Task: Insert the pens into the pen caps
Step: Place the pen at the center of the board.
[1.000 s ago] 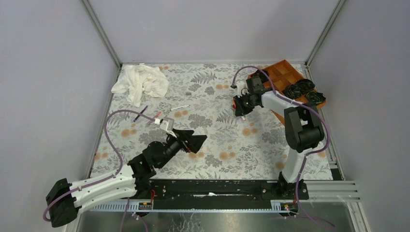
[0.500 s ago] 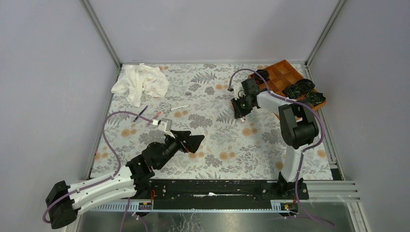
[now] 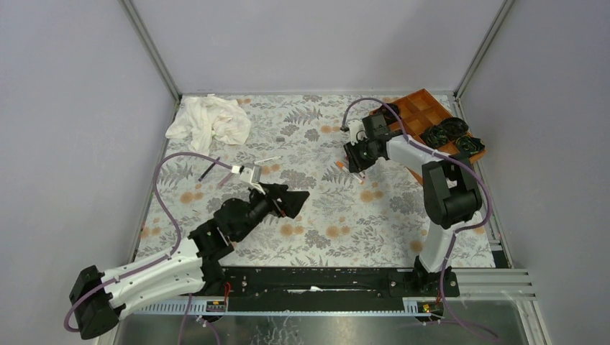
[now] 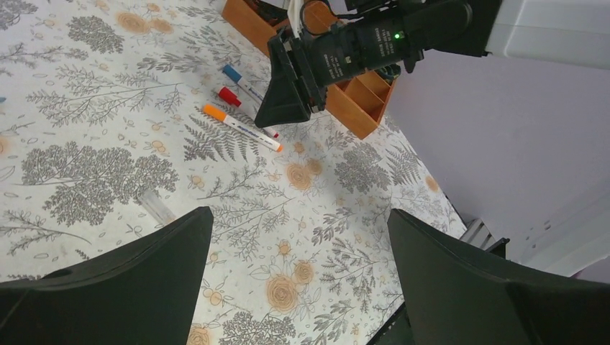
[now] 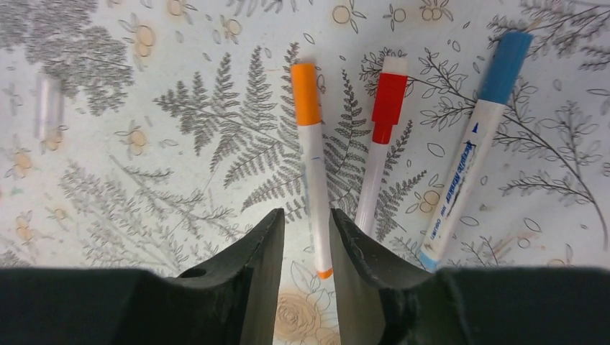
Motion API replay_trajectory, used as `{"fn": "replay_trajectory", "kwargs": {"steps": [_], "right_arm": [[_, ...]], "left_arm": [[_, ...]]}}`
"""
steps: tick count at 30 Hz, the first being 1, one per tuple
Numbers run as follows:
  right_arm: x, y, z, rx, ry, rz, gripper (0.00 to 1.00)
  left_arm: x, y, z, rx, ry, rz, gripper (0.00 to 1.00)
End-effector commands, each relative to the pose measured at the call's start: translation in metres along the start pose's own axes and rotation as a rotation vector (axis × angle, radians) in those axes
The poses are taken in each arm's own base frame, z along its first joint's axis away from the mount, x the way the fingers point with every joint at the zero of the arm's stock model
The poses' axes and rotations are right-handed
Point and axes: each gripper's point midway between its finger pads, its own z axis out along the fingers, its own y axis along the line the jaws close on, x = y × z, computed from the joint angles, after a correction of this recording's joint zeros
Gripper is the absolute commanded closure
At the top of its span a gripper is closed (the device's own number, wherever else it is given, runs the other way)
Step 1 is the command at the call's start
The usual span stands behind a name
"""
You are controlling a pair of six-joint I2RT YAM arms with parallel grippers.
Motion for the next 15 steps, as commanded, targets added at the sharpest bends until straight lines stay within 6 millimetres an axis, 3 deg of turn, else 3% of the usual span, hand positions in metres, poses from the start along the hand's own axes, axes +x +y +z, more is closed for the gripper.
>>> {"fn": "replay_trajectory", "kwargs": {"steps": [1,4,9,15], "right_arm": [[-0.028,0.010,-0.042,-0.020,-0.121,-0.066,0.62],[-0.038,0.022,-0.069,-0.093,-0.180,-0.086,0.61],[-0.052,0.043,-0.128,-0.220,-0.323,-0.120,0.59],[-0.054,0.087,-0.195,-0.286,-0.504,-0.238,0.49]], "left_arm": [[-0.006,-0.001,0.004,0.009,0.053,0.028,0.01],[-0.010,0.004,0.009,0.013,0.099,0.009,0.01],[-0.033,0.013,0.014,-0.015,0.130,0.016,0.01],[-0.068,0.018,0.020,-0.075,0.230,0.190,0.01]]}}
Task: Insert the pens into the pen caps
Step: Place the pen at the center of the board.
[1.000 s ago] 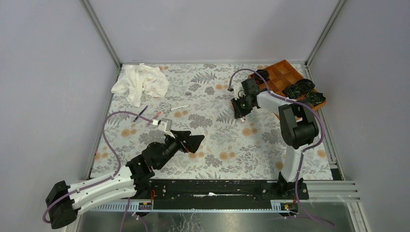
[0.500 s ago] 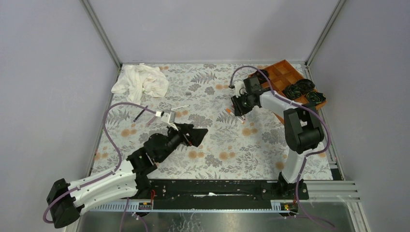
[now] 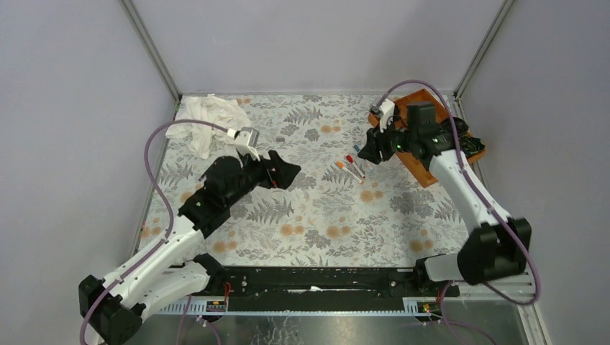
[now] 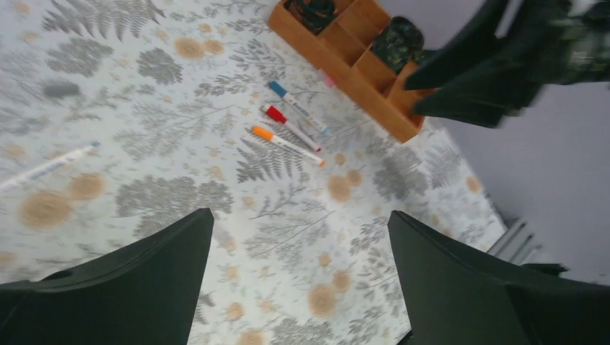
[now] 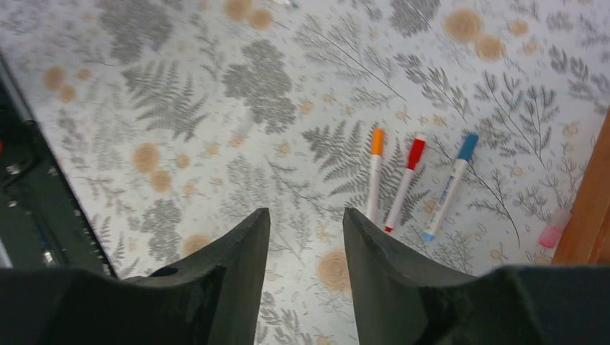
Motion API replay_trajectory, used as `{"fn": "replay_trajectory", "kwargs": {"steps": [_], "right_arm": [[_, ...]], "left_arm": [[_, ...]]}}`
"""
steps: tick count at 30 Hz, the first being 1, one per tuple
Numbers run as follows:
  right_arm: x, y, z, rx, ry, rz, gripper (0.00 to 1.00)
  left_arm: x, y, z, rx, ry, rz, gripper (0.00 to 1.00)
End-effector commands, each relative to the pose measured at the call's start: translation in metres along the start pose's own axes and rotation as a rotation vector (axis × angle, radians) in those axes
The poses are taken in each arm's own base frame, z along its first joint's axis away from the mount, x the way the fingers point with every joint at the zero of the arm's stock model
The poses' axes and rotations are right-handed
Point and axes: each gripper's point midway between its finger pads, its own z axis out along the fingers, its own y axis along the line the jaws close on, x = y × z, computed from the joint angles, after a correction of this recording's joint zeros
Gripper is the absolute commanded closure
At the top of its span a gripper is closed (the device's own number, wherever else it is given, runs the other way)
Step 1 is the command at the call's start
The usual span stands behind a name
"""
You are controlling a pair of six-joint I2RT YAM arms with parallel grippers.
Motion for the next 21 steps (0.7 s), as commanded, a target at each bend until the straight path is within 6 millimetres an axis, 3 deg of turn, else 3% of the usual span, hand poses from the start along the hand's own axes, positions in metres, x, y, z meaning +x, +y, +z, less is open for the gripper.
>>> {"fn": "replay_trajectory", "kwargs": {"steps": [1,7,11,21], "right_arm": [[-0.023,0.059,-0.040,-0.141,-0.147,-0.115,0.47],[-0.022,0.094,-0.068,-0.207,-0.288,-0.227,0.26],[-0.005,0.100,-0.063,-0.243,-0.337,-0.284,0.10],[0.028,0.095,-0.053,-0.257,-0.251,-0.383,0.03]], "left_arm": [[-0.014,0.001,-0.002,-0.023,0.139,0.187,0.01],[-0.021,0.020,0.011,-0.104,0.261,0.405,0.01],[-0.021,0.039,0.017,-0.149,0.283,0.497,0.01],[-0.012,0.153,0.020,-0.489,0.452,0.523,0.01]]}}
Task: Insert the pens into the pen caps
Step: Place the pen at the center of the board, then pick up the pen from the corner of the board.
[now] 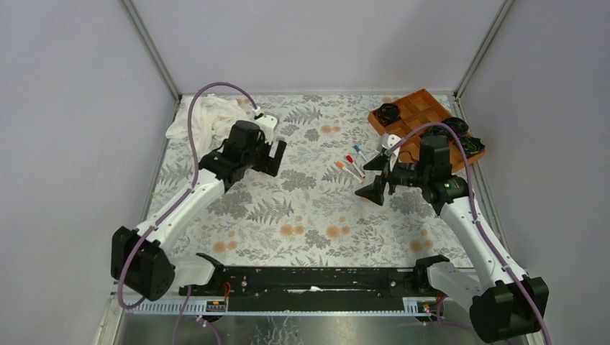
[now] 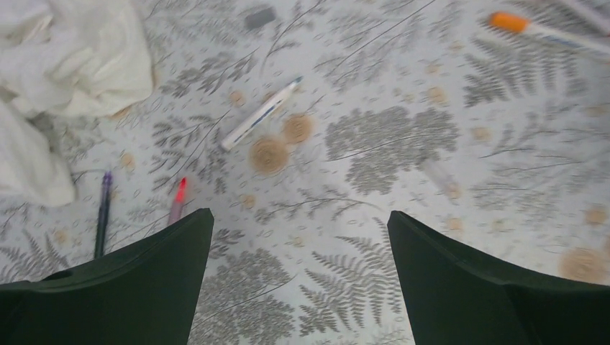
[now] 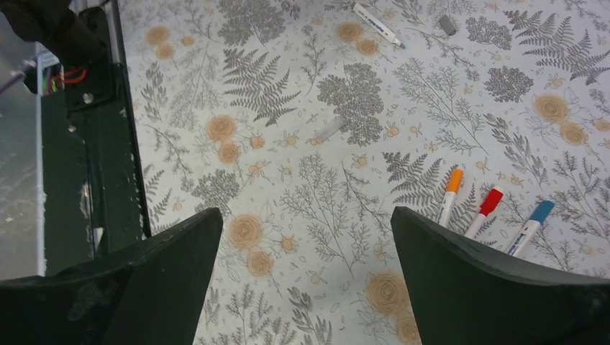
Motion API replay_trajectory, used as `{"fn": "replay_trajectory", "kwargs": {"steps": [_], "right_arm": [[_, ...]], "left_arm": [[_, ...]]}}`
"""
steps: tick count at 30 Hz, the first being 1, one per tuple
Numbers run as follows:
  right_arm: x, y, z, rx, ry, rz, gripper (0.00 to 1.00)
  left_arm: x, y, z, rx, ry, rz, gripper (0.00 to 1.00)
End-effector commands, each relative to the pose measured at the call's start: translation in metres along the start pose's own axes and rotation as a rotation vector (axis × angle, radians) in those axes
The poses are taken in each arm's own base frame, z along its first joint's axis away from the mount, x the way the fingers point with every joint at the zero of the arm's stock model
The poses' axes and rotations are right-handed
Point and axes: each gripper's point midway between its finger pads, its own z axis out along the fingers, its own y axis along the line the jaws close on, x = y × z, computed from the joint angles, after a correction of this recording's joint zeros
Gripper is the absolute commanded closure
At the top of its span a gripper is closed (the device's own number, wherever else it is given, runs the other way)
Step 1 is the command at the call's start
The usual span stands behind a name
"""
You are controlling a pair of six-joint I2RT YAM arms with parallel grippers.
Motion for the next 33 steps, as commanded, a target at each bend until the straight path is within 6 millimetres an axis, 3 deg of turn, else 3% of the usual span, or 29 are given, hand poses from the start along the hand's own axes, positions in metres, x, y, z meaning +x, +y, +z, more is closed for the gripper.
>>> {"fn": "replay_trajectory", "kwargs": {"steps": [1,8,18,24,33], "right_arm": [[0.001,0.000,-0.004,-0.023,0.014,-0.152,0.03],[0.018,0.007,0.001,-0.090,0.029,-0.173,0.02],[0.052,0.013,-0.002,-0.154,0.033,-0.281,0.00],[0.056,0.005,-0.001,-0.129,0.067,-0.257,0.00],[0.045,0.004,-0.004,-0.110,0.058,-0.248,0.00]], "left_arm": [[0.020,0.047,0.014,-0.144,0.118,0.032,0.01],[0.032,0.071,0.027,-0.231,0.158,0.040,0.01],[0.046,0.073,0.031,-0.247,0.154,0.042,0.01],[0.058,0.080,0.037,-0.278,0.192,0.037,0.01],[0.073,0.089,0.050,-0.266,0.243,-0.012,0.02]]}}
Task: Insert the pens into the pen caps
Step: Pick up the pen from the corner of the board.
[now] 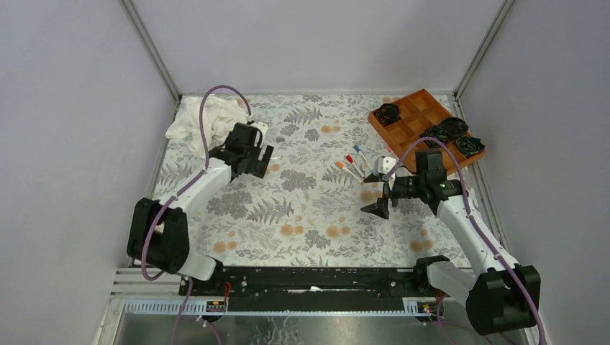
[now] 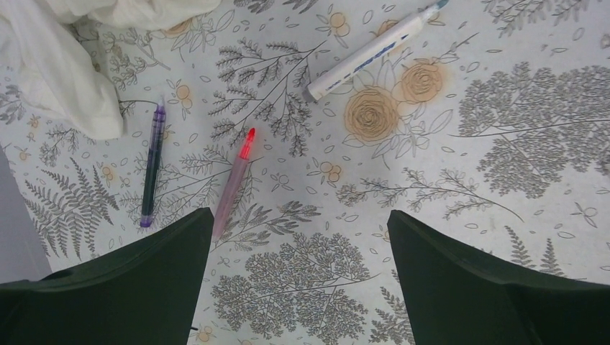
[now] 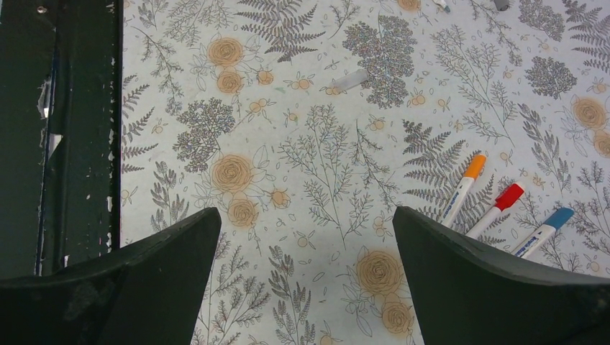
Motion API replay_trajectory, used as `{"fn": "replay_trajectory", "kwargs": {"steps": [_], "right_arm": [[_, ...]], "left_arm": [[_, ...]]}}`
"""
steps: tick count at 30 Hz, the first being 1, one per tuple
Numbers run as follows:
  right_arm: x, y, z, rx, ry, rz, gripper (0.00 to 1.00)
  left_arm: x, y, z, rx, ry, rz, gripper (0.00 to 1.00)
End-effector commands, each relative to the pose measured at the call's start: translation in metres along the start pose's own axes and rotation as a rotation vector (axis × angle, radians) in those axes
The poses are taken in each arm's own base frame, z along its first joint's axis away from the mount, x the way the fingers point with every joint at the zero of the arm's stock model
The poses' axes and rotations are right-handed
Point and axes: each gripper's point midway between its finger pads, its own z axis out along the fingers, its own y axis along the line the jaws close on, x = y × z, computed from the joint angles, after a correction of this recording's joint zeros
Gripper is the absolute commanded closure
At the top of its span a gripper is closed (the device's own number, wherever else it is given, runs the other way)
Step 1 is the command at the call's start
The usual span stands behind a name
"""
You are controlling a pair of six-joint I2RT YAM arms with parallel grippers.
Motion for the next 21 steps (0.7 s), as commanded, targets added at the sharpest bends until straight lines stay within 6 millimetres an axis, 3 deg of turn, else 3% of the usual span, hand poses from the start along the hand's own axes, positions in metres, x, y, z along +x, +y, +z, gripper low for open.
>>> {"fn": "replay_trajectory", "kwargs": {"steps": [1,5,11,17,21], "right_arm": [[-0.016,-0.005,-0.005,0.018,-0.023,-0.030,0.00],[-0.017,-0.005,-0.005,0.015,-0.023,-0.020,0.00],[-0.023,-0.004,-0.006,0.011,-0.038,-0.014,0.00],[-0.028,-0.002,-0.007,0.002,-0.053,-0.008,0.00],[-0.029,-0.001,-0.006,-0.004,-0.058,-0.006,0.00]], "left_arm": [[-0.001,0.011,0.011,-0.013,-0.006,-0.029,0.01],[0.004,0.023,0.021,-0.009,0.019,-0.046,0.04],[0.026,0.044,0.048,0.070,0.131,-0.151,0.28],[0.050,0.053,0.064,0.092,0.207,-0.186,0.31],[0.055,0.055,0.067,0.083,0.233,-0.184,0.31]]}}
